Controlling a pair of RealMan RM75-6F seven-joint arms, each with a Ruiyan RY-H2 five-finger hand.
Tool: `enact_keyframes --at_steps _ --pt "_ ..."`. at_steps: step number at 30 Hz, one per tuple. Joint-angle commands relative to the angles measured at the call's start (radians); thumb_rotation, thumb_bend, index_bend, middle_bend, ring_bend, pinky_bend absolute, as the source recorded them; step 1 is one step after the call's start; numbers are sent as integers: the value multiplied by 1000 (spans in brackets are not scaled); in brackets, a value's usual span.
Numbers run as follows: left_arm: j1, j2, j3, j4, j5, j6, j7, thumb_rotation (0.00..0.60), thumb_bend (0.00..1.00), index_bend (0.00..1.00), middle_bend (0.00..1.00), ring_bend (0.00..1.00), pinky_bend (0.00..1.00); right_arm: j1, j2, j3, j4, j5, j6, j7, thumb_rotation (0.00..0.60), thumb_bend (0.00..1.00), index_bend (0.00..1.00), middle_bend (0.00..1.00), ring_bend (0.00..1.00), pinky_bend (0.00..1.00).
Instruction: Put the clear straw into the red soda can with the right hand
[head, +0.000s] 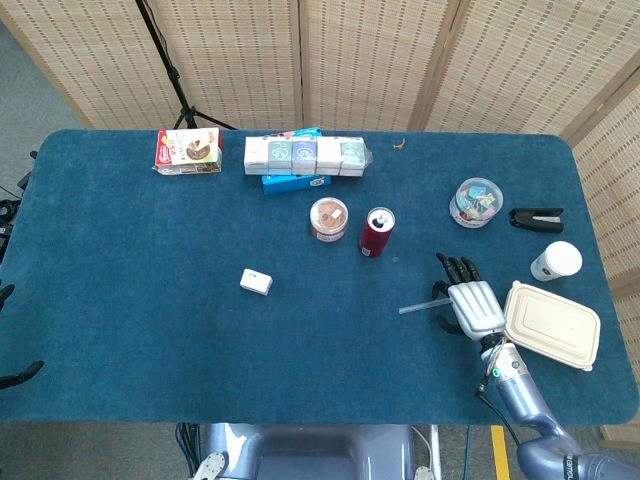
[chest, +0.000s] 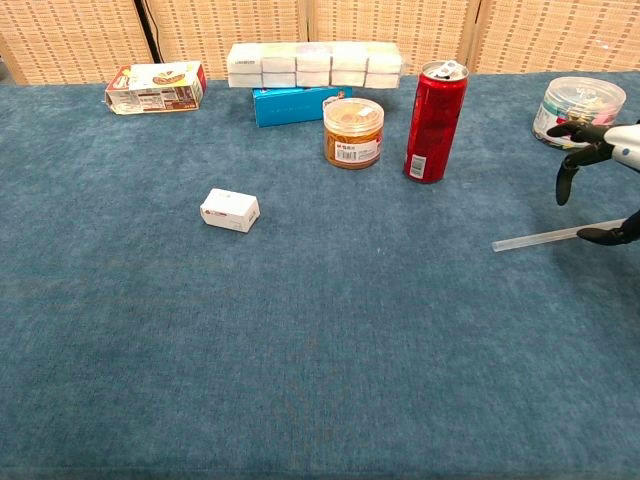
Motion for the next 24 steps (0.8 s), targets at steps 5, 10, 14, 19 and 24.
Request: enact_keyframes --at_steps 5,10,14,19,24 --pt "-1 1 -2 -1 -6 -4 0 600 13 0 0 0 0 25 -42 6 31 39 -25 -6 600 396 445 0 0 0" --pt "0 2 -5 -2 -13 -4 -5 600 13 0 0 0 0 43 -67 9 48 70 -43 -21 600 402 448 0 0 0" --pt "1 3 -6 -2 -16 -3 -7 600 14 0 0 0 0 51 -78 8 46 80 -49 -26 600 401 451 0 0 0" --pt "1 4 -7 -2 -18 -4 -10 600 14 0 0 0 0 65 -97 11 51 98 -61 -22 600 406 453 0 0 0" --pt "2 6 -9 -1 -23 -4 -17 600 13 0 0 0 0 78 -117 8 75 117 -77 -31 600 421 457 0 0 0"
